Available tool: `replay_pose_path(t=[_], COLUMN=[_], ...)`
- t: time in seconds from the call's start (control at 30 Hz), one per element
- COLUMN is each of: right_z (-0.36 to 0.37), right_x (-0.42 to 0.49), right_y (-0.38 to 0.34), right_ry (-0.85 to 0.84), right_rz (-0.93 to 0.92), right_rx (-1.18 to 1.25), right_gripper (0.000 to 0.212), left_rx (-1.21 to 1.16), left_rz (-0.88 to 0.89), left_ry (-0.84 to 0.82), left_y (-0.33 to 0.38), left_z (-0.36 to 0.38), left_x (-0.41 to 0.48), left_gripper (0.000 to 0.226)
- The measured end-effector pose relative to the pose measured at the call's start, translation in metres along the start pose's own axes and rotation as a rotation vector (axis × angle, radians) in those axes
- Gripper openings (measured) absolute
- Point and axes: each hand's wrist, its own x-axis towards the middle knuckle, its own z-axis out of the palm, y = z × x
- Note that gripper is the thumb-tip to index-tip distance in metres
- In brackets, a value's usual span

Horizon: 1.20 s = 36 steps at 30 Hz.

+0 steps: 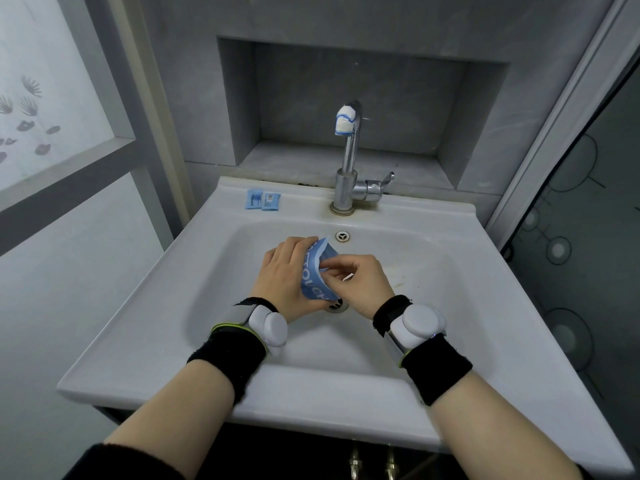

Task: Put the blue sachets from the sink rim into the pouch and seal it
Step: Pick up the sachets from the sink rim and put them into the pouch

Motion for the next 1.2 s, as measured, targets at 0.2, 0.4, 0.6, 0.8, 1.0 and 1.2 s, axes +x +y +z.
replay_pose_path(t=[0.2, 0.4, 0.6, 0.8, 1.0, 1.2], right_z=[0.0001, 0.0002, -0.0001, 0.0005, 0.0001, 0.0002], right_x=[0.0003, 0.0007, 0.001, 0.0009, 0.0009, 0.0005], right_y=[0.0012, 0.0026, 0.0033, 0.0041, 0.005, 0.0035], right_ry=[-0.002, -0.005, -0.008, -0.006, -0.007, -0.006], right_rz=[-0.002, -0.013, -0.013, -0.009, -0.011, -0.014], right_rx=[0.007, 0.003, 0.013, 0.023, 0.014, 0.04], right_gripper=[0.025, 0.024, 0.023, 0.02, 0.021, 0.023], left_rx=[0.004, 0.009, -0.003, -0.009, 0.001, -0.012], left_rz=[0.005, 0.008, 0.015, 0.021, 0.02, 0.03], left_ry=[0.003, 0.0, 0.004, 0.002, -0.009, -0.004], left_y=[-0.0012, -0.0027, -0.0032, -0.0031, -0.0039, -0.0036], left_z=[0.0008, 0.0018, 0.0026, 0.0028, 0.0039, 0.004], left_x=[-0.0002, 0.0001, 0.0002, 0.0005, 0.0009, 0.0011], left_gripper=[0.098, 0.1, 0.099, 0.1, 0.101, 0.1])
